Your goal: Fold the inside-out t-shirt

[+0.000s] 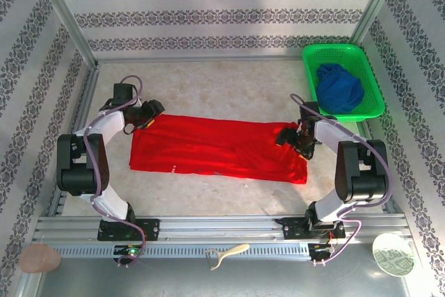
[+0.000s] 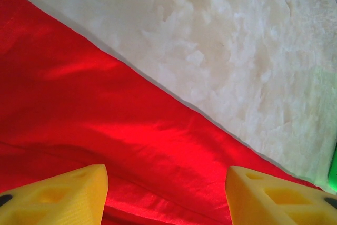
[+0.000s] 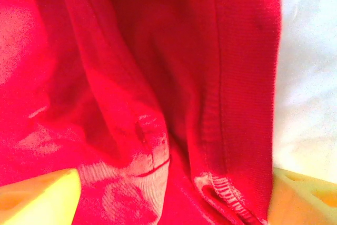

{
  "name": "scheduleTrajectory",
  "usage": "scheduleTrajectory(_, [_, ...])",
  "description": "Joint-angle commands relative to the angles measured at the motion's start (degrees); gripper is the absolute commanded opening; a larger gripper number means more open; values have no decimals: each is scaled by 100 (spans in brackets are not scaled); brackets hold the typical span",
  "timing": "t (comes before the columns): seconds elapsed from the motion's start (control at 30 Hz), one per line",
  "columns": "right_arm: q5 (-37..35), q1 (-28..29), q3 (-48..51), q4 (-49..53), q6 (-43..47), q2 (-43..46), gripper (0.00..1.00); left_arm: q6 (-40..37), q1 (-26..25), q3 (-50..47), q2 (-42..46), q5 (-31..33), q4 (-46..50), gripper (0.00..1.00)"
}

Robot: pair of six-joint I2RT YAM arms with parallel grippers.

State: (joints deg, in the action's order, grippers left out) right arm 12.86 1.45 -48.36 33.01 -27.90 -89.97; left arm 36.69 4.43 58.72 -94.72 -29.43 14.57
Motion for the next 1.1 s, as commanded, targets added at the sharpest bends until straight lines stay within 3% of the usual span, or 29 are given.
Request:
scheduleTrajectory(0.0, [0, 123, 215, 829, 142, -15, 86, 67, -104, -46, 177, 270, -11, 61])
scheduleTrajectory(0.1, [-198, 179, 181, 956, 175, -143, 80, 9, -135, 54, 156, 371, 110, 61])
scheduleTrajectory(0.17, [-244, 188, 167, 938, 172, -186, 71, -91, -144, 161, 123, 488, 271, 61])
scheduleTrajectory(0.27, [-198, 206, 135, 788, 82, -249, 43, -211, -144, 317, 45, 539, 478, 61])
scheduleTrajectory(0.37, [-142, 224, 85, 663, -71, -235, 5, -443, -135, 489, -111, 570, 629, 61])
scheduleTrajectory(0.4, [-109, 224, 58, 616, -88, -210, 0, -581, -133, 580, -209, 624, 758, 61])
scheduleTrajectory(0.57, [-207, 151, -16, 594, -246, 143, 0, -1175, -118, 732, -547, 1016, 1184, 61])
scheduleTrajectory(0.7, [-189, 48, 36, 499, -423, 441, 0, -1478, -100, 730, -803, 968, 1237, 61])
scheduleTrajectory(0.73, [-134, 48, 44, 464, -442, 457, 13, -1491, -100, 720, -827, 884, 1210, 61])
scheduleTrajectory(0.77, [-81, 48, 53, 427, -464, 471, 40, -1502, -100, 711, -833, 824, 1180, 61])
scheduleTrajectory(0.8, [-39, 57, 82, 368, -494, 502, 52, -1505, -95, 688, -838, 745, 1149, 61])
scheduleTrajectory(0.9, [-127, 83, 114, 303, -550, 573, 65, -1475, -95, 672, -840, 541, 1086, 61])
scheduleTrajectory(1.07, [-436, 239, -34, 363, -559, 290, 73, -1310, -100, 581, -816, 361, 935, 61])
